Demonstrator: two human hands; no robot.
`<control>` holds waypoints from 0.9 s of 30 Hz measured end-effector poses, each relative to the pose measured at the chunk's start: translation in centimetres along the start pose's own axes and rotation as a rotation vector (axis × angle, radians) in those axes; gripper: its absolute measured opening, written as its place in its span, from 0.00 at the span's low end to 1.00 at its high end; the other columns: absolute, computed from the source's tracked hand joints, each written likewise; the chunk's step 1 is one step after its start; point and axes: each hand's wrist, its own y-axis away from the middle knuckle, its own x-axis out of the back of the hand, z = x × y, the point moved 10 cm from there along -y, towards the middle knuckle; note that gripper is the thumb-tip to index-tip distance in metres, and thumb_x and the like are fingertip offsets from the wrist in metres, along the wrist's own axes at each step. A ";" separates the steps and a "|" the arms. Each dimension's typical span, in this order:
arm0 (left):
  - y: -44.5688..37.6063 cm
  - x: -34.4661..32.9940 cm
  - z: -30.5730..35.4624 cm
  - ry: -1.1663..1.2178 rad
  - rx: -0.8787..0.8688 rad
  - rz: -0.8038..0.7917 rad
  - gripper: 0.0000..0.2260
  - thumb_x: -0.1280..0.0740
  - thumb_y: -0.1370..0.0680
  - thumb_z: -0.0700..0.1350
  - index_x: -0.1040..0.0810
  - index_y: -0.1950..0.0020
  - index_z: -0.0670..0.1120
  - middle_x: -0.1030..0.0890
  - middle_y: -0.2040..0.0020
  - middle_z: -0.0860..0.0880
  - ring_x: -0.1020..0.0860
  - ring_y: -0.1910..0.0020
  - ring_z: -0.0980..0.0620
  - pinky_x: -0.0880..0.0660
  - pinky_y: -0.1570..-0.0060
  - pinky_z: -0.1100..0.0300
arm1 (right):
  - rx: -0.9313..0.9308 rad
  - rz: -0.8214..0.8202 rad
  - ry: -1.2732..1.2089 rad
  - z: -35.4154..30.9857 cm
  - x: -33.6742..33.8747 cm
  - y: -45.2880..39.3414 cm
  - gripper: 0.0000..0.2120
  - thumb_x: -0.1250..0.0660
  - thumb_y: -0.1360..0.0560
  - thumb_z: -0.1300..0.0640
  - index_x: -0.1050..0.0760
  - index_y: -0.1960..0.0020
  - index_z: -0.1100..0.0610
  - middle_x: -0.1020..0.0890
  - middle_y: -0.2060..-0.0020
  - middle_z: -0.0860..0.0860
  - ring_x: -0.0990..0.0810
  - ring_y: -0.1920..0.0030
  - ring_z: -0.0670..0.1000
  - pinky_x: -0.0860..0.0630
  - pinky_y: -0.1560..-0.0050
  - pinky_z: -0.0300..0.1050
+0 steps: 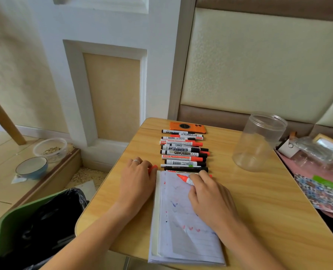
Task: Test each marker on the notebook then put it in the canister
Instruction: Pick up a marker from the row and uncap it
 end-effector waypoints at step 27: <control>9.6 0.9 6.0 0.193 -0.302 -0.266 0.18 0.37 0.22 0.62 0.32 0.37 0.53 0.35 0.46 0.55 0.36 0.43 0.55 0.34 0.42 0.60 | -0.689 -0.123 -1.655 2.3 -1.9 0.6 0.17 0.41 0.18 0.72 0.23 0.35 0.58 0.14 0.53 0.57 0.13 0.54 0.58 0.18 0.56 0.43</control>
